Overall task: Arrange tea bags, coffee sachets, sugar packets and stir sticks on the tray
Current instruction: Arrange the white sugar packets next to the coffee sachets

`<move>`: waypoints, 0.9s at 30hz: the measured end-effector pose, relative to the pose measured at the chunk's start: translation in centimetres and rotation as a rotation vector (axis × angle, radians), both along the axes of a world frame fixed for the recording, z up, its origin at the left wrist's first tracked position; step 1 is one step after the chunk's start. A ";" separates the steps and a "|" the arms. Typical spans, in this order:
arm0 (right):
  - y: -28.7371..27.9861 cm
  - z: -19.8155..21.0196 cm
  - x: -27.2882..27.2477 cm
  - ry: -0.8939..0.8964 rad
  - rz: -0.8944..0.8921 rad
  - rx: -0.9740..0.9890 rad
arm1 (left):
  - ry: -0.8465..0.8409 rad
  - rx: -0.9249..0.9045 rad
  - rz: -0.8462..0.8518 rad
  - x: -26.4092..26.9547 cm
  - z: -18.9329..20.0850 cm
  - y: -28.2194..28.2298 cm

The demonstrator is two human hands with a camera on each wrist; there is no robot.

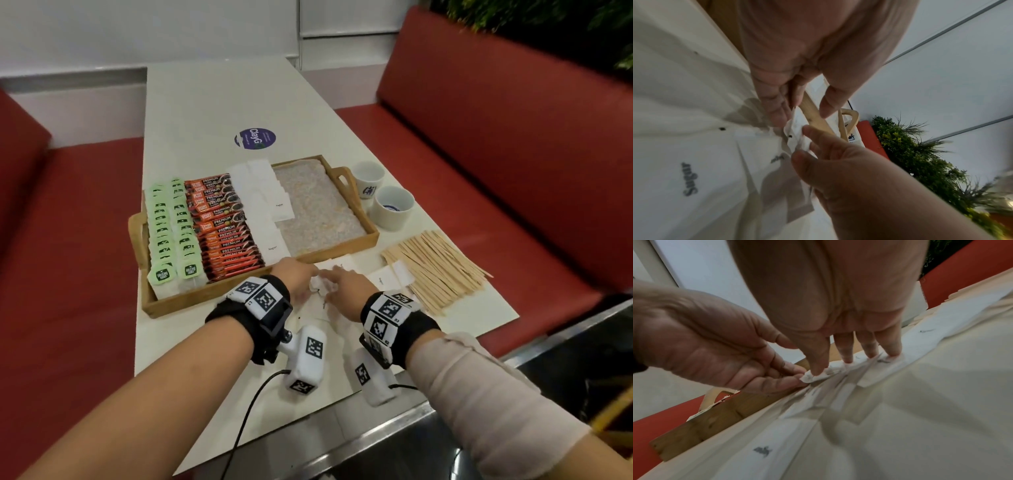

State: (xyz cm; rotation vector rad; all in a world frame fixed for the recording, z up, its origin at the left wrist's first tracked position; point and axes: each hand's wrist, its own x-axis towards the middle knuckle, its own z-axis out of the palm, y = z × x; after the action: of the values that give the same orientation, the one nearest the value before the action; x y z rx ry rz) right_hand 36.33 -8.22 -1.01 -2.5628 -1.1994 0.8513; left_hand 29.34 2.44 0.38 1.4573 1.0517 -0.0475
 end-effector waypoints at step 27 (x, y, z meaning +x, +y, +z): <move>0.0 1.1 -0.4 0.186 -0.399 0.487 | -0.195 0.308 -0.063 -4.3 -1.3 0.5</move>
State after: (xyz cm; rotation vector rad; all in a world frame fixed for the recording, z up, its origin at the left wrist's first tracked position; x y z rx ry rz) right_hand 35.92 -8.24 0.06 -2.1576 -0.6950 0.5993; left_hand 25.08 2.95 -0.95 1.7341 0.8802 0.2162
